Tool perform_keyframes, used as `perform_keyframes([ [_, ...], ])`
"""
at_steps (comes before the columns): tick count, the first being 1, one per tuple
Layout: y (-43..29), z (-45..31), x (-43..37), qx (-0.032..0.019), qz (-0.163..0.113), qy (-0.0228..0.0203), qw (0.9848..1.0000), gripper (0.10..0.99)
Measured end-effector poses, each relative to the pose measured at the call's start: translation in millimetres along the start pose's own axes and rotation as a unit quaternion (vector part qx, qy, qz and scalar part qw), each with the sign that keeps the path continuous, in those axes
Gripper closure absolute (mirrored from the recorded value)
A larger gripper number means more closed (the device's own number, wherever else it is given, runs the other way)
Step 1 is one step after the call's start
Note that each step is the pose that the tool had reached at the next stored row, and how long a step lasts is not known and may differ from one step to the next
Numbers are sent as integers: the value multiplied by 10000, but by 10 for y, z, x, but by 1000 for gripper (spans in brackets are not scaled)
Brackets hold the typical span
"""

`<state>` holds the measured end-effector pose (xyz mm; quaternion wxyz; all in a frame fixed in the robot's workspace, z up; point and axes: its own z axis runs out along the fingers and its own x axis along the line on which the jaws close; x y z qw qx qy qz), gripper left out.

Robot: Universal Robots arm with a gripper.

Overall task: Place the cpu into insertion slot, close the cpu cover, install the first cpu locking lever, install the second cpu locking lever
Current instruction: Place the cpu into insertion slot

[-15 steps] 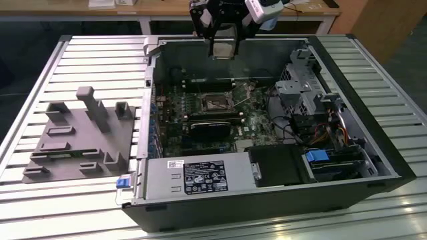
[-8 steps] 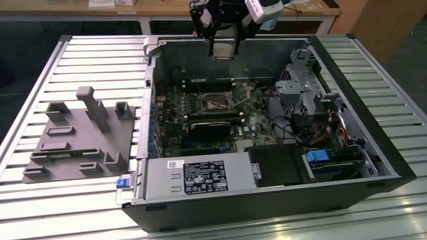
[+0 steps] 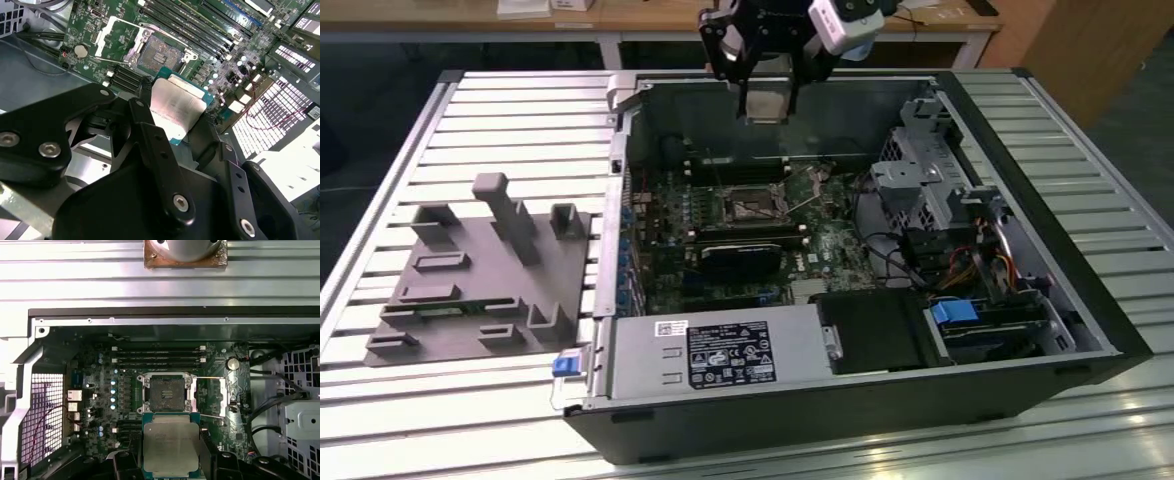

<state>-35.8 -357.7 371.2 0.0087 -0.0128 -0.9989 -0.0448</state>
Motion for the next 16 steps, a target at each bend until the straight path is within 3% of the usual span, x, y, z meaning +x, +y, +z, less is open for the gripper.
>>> perform_keyframes([
  [16,-10,107,-2,5,0,0,10000,549],
])
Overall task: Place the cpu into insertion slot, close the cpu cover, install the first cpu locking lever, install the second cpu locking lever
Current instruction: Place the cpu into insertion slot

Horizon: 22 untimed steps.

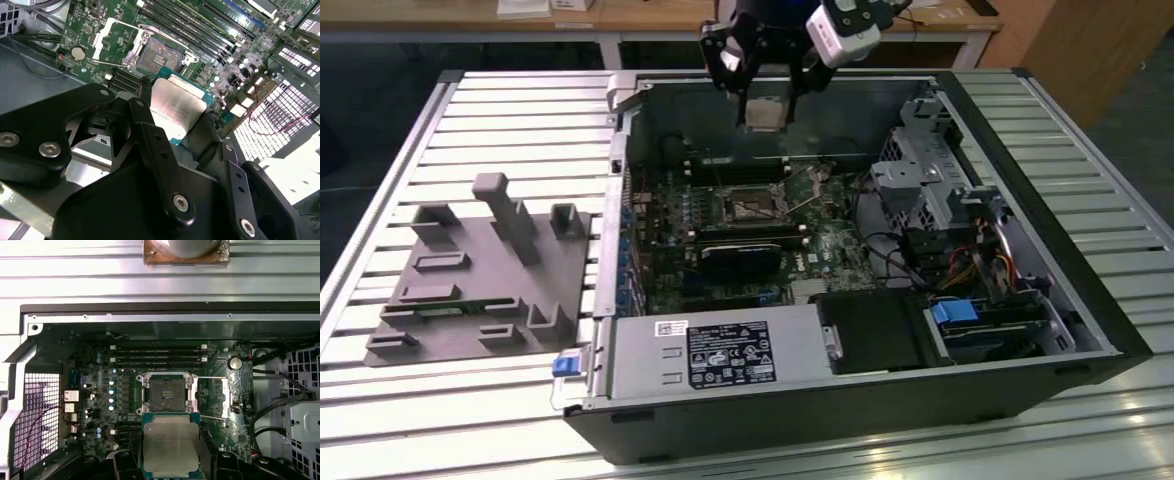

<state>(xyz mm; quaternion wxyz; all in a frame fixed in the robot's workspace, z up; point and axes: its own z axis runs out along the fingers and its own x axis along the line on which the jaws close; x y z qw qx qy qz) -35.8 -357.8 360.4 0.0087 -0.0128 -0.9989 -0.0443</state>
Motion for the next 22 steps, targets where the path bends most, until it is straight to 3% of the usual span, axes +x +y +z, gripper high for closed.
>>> perform_keyframes([
  [22,-9,109,-2,8,0,0,10000,549],
])
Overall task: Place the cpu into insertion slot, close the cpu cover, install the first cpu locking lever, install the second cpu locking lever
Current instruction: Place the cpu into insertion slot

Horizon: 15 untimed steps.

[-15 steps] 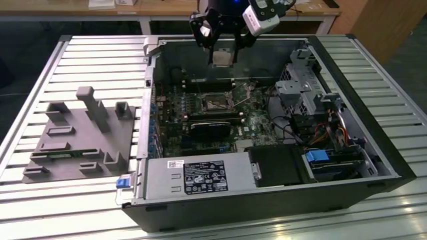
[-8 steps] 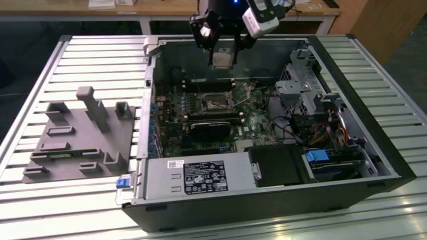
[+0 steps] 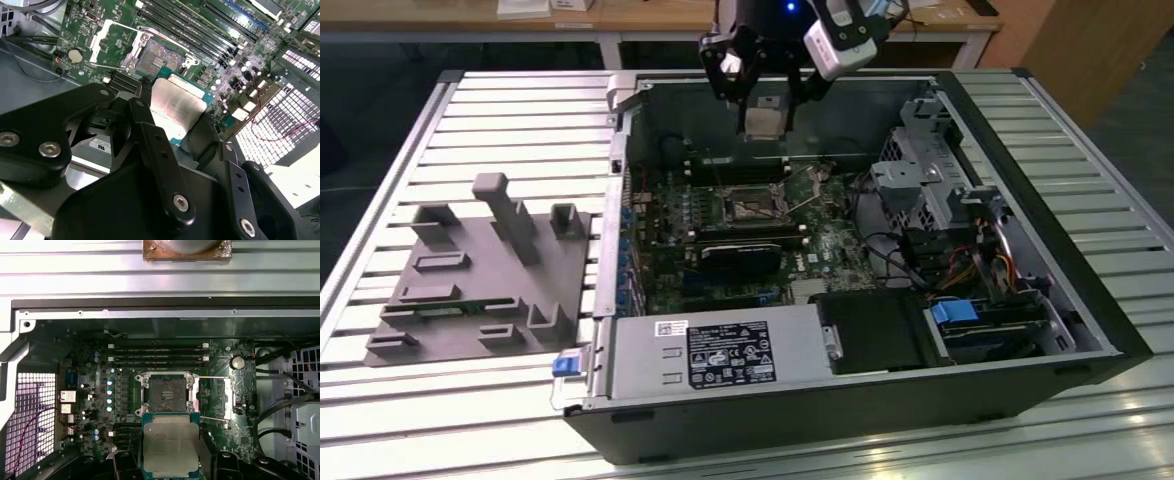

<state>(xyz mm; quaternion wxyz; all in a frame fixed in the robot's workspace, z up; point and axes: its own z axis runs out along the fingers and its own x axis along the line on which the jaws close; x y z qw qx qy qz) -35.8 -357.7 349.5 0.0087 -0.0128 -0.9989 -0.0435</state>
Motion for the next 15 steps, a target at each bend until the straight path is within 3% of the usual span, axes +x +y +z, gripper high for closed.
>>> perform_keyframes([
  [15,-6,68,0,66,1,-2,10000,549],
])
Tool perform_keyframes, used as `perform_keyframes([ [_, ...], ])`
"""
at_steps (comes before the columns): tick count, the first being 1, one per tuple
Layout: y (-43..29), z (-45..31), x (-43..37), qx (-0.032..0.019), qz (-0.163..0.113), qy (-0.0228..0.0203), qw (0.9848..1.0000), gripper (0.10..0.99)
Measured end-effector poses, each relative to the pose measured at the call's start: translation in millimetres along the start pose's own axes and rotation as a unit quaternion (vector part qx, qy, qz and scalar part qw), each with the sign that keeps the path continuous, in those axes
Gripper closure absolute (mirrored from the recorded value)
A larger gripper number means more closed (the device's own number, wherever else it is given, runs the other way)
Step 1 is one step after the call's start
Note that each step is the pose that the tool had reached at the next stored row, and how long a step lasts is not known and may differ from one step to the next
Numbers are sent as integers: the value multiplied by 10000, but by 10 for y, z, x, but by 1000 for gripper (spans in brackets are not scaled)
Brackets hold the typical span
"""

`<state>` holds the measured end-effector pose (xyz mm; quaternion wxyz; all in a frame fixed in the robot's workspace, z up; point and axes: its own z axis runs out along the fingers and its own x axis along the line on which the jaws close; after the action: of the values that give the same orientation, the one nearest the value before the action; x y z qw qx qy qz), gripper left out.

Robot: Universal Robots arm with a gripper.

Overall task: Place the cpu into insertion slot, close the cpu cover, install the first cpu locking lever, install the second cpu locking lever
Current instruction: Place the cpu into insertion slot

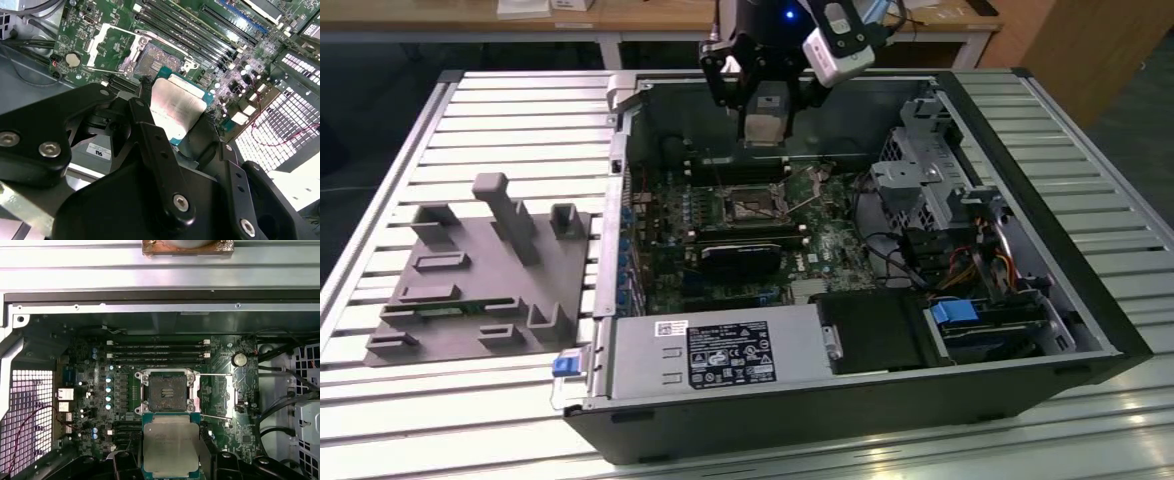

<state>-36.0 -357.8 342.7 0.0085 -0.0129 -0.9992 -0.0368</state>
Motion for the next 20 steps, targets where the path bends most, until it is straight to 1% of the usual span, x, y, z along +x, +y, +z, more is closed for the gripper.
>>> perform_keyframes([
  [8,-10,137,5,23,5,-10,10000,549],
  [10,-13,172,7,27,75,-20,10000,549],
  [12,-15,206,6,29,225,-32,9997,549],
  [14,-17,231,6,26,404,-45,9992,549],
  [16,-19,252,6,23,583,-57,9983,549],
  [18,-20,272,6,20,762,-70,9971,549],
  [20,-21,289,5,17,949,-83,9955,549],
])
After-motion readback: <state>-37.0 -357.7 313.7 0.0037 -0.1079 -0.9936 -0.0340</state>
